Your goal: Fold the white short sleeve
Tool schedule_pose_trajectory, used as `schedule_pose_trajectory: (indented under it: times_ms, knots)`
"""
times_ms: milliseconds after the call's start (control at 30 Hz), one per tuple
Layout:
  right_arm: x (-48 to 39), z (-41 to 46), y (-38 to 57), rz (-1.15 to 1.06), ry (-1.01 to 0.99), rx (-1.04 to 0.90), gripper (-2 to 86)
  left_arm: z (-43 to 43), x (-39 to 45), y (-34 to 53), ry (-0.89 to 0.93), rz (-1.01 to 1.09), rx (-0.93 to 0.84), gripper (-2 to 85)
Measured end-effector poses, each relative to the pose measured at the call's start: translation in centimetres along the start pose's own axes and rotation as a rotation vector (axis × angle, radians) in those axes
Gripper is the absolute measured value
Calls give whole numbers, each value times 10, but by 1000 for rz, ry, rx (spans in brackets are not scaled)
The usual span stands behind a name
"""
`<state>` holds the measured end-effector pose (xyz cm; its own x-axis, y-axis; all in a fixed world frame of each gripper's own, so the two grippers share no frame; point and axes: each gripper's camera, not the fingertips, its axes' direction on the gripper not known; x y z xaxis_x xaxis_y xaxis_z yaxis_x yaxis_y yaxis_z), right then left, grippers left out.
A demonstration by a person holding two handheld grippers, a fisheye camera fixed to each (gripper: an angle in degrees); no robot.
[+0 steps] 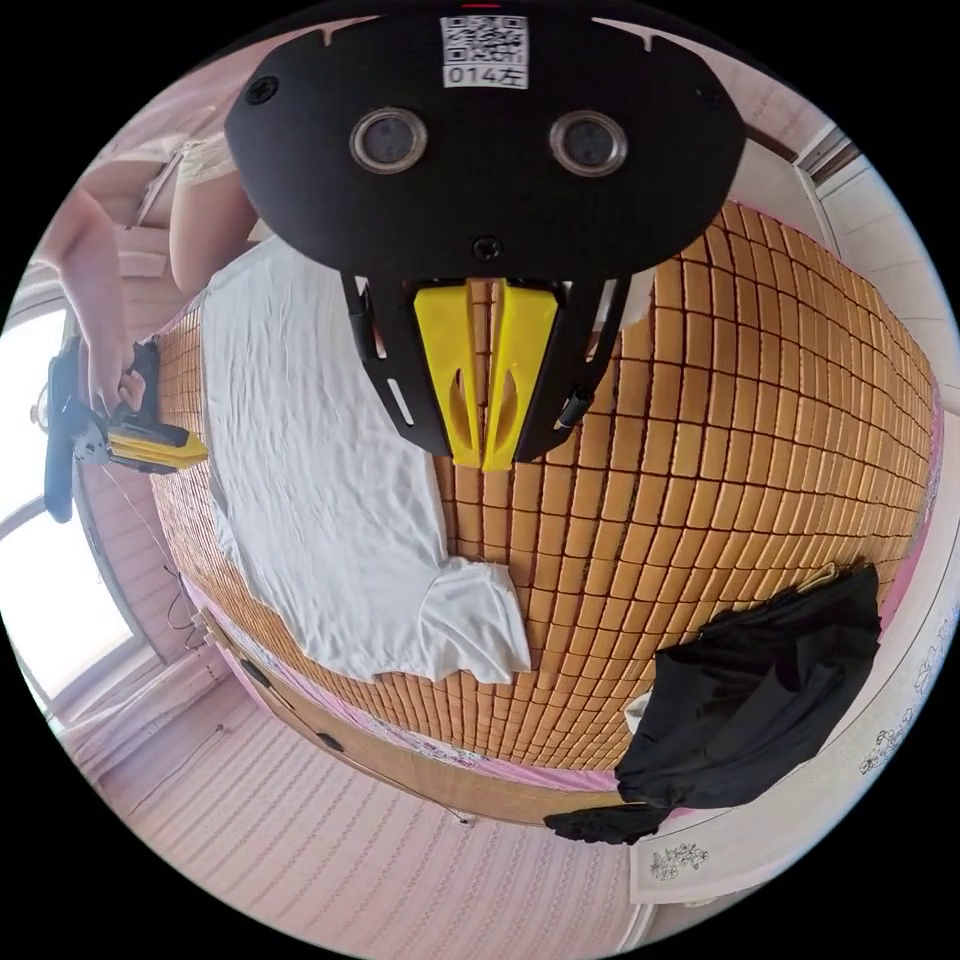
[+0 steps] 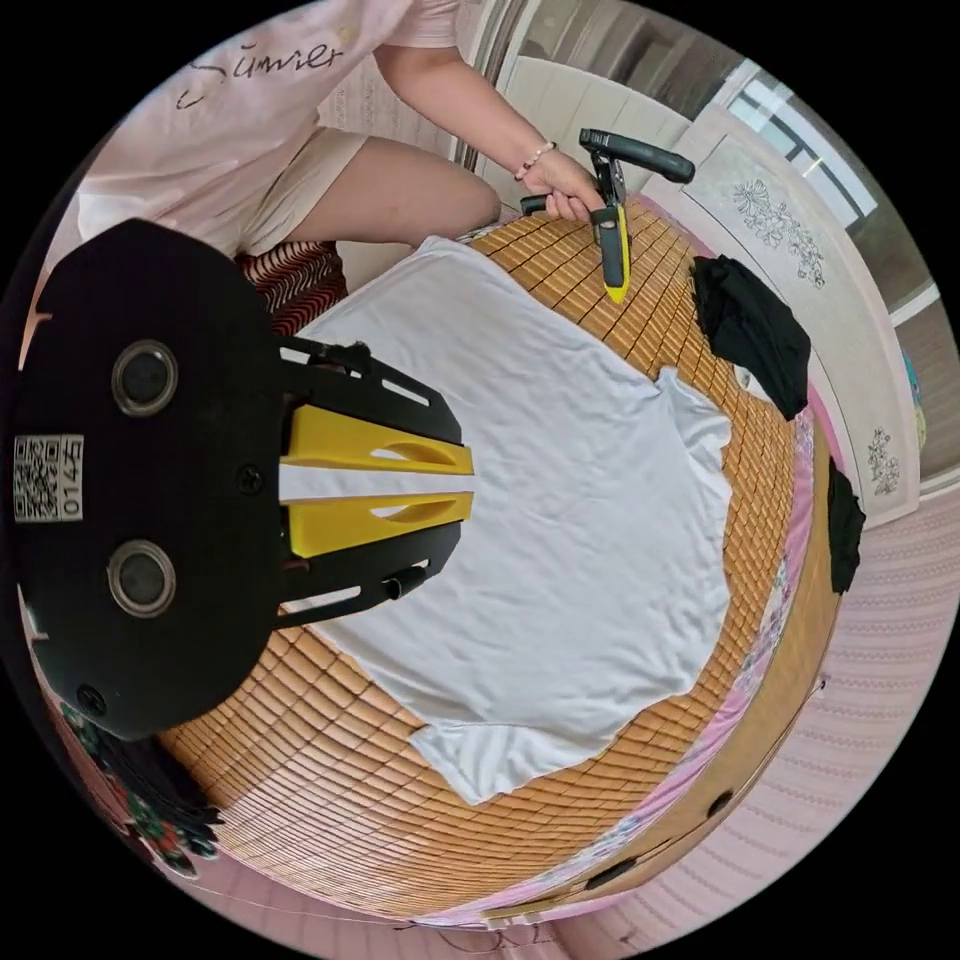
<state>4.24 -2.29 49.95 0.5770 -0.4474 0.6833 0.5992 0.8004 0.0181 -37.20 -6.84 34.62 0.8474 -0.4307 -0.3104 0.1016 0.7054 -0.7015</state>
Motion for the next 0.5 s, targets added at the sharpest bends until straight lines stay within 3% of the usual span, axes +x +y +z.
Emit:
schedule_pose_trajectory:
  times_ms: [167, 300, 500]
  knots:
    - [-42, 35, -108, -156, 29, 1, 33, 2, -20, -41, 21, -79, 93, 28]
    - [-74, 69, -180, -205, 114, -8, 44, 11, -28, -63, 38, -96, 78, 56]
    - [-104, 110, -257, -237, 86, -53, 71, 22, -40, -85, 80, -106, 58, 68]
